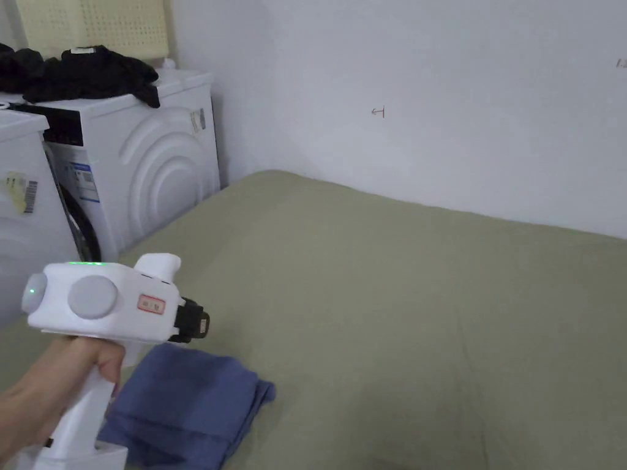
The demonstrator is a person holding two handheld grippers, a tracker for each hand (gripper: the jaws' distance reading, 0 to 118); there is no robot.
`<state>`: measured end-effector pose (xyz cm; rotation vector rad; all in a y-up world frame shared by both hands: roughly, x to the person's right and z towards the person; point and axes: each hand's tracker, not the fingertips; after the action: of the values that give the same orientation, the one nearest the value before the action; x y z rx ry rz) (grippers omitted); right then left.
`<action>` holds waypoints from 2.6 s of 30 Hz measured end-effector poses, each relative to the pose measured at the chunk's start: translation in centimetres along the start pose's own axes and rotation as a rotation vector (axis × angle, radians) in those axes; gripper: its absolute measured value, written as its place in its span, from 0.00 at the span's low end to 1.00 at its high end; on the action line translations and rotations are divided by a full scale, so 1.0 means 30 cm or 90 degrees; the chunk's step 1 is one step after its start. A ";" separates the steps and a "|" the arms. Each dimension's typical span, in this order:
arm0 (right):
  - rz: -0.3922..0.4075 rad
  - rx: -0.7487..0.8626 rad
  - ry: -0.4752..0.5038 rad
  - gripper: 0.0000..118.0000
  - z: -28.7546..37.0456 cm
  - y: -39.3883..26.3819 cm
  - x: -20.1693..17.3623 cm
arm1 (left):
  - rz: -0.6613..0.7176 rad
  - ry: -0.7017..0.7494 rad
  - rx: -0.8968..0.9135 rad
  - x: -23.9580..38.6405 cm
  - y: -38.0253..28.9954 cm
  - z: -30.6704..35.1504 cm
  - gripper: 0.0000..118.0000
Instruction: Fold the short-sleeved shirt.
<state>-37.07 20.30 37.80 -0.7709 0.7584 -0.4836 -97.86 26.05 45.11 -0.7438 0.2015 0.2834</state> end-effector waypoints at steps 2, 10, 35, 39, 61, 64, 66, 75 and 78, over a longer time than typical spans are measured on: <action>0.082 0.054 -0.081 0.02 0.059 0.024 -0.091 | 0.002 -0.035 0.041 0.276 -0.077 0.105 0.00; 0.334 0.301 -0.377 0.02 0.204 0.023 -0.377 | -0.138 -0.018 0.310 0.893 -0.286 0.320 0.00; 0.370 0.406 -0.412 1.00 0.408 0.065 -0.480 | -0.167 0.008 0.390 1.075 -0.292 0.466 0.99; 0.387 0.417 -0.420 1.00 0.406 0.062 -0.477 | -0.156 0.002 0.400 1.081 -0.310 0.517 1.00; 0.358 0.398 -0.374 1.00 0.474 0.037 -0.519 | -0.052 0.045 0.334 1.122 -0.229 0.591 1.00; 0.356 0.403 -0.377 1.00 0.485 0.036 -0.523 | -0.021 -0.029 0.307 1.073 -0.229 0.604 1.00; 0.354 0.403 -0.378 1.00 0.489 0.038 -0.523 | -0.049 -0.047 0.293 1.065 -0.231 0.600 1.00; 0.365 0.412 -0.402 1.00 0.495 0.040 -0.532 | -0.099 0.051 0.350 1.096 -0.277 0.602 1.00; 0.366 0.413 -0.426 1.00 0.491 0.035 -0.540 | -0.113 0.040 0.380 1.089 -0.295 0.605 1.00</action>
<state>-36.13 37.77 50.99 -0.0584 0.1405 0.0744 -62.73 38.31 54.69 -0.1757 0.2616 0.0227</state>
